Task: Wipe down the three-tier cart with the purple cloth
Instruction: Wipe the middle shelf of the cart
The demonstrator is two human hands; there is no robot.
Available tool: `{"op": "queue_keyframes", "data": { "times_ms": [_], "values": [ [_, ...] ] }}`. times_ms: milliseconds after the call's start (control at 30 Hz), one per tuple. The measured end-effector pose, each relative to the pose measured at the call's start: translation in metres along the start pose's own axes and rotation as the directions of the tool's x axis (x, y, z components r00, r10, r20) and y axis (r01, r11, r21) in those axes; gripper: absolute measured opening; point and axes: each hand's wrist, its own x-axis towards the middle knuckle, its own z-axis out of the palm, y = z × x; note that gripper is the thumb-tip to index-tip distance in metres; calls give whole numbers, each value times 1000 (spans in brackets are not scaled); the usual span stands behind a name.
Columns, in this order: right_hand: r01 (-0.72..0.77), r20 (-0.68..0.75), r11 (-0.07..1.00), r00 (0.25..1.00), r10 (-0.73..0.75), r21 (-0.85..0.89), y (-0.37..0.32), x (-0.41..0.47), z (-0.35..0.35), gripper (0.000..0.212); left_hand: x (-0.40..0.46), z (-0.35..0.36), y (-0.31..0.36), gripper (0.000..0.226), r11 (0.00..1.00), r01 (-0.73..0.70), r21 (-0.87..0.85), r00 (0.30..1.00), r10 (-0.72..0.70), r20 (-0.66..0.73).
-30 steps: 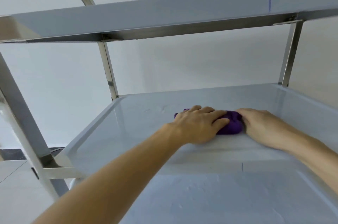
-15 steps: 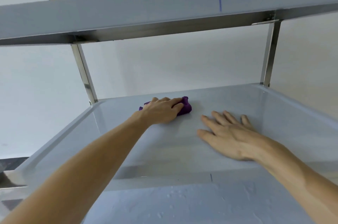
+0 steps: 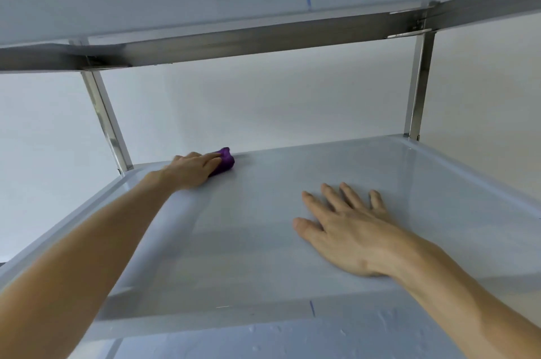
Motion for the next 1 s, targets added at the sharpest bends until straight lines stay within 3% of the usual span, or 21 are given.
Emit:
{"op": "queue_keyframes", "data": {
  "times_ms": [67,167,333,467,533,700,900,1000],
  "values": [
    [2,-8,1000,1000,-2,-6,-1,1,1,66,5,-1,-20,50,990,143,0,989,-143,35],
    [7,-11,1000,1000,-7,-4,-2,2,1,67,10,-6,-8,51,988,156,9,986,-156,54],
    [6,-11,1000,1000,-6,-9,-1,5,0,68,13,-2,75,47,987,-156,40,987,157,-39],
    [2,7,1000,1000,-2,-4,1,4,-3,68,8,2,143,47,902,-424,85,904,426,-18],
    [-1,16,1000,1000,1,-1,2,4,-4,68,7,2,151,46,877,-473,91,880,474,4],
    [-10,19,1000,1000,10,5,5,1,-5,67,7,-8,98,48,961,-262,-85,964,265,29],
    [-19,10,1000,1000,19,9,4,2,-6,65,-23,-12,-32,48,998,46,-34,998,-45,38],
    [-34,31,999,999,34,7,0,6,-7,64,-52,-13,-59,49,998,51,-41,998,-49,39]
  ]
}}
